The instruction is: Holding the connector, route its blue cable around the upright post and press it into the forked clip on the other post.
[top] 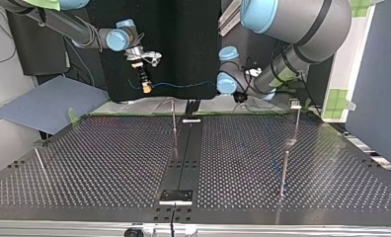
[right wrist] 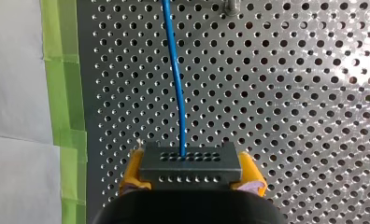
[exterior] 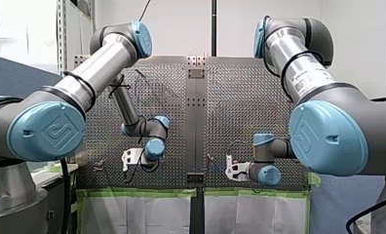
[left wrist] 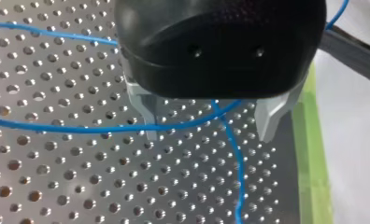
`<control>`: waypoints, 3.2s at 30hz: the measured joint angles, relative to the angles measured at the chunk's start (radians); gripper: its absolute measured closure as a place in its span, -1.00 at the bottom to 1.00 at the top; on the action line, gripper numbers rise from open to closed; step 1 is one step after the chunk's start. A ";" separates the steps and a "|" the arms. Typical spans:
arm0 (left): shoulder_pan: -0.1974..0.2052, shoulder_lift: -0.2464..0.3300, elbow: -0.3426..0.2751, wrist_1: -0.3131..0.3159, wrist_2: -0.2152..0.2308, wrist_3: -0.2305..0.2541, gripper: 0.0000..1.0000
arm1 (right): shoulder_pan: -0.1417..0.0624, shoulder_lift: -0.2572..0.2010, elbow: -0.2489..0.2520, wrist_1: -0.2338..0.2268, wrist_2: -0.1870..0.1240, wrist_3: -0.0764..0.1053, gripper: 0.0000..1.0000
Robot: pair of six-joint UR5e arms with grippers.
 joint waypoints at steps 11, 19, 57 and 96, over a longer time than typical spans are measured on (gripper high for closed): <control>-0.019 0.001 -0.057 0.022 -0.011 0.041 -0.99 | 0.000 0.000 0.000 0.002 0.001 0.000 1.00; -0.037 0.001 -0.069 0.032 -0.035 0.097 -0.99 | 0.000 0.000 0.000 0.001 0.001 0.000 1.00; -0.055 -0.070 0.002 0.030 0.125 0.429 -0.99 | 0.008 0.000 0.000 0.004 0.004 -0.003 1.00; -0.101 -0.173 0.124 -0.030 0.410 0.206 -0.99 | 0.000 0.000 -0.021 0.019 0.014 -0.021 1.00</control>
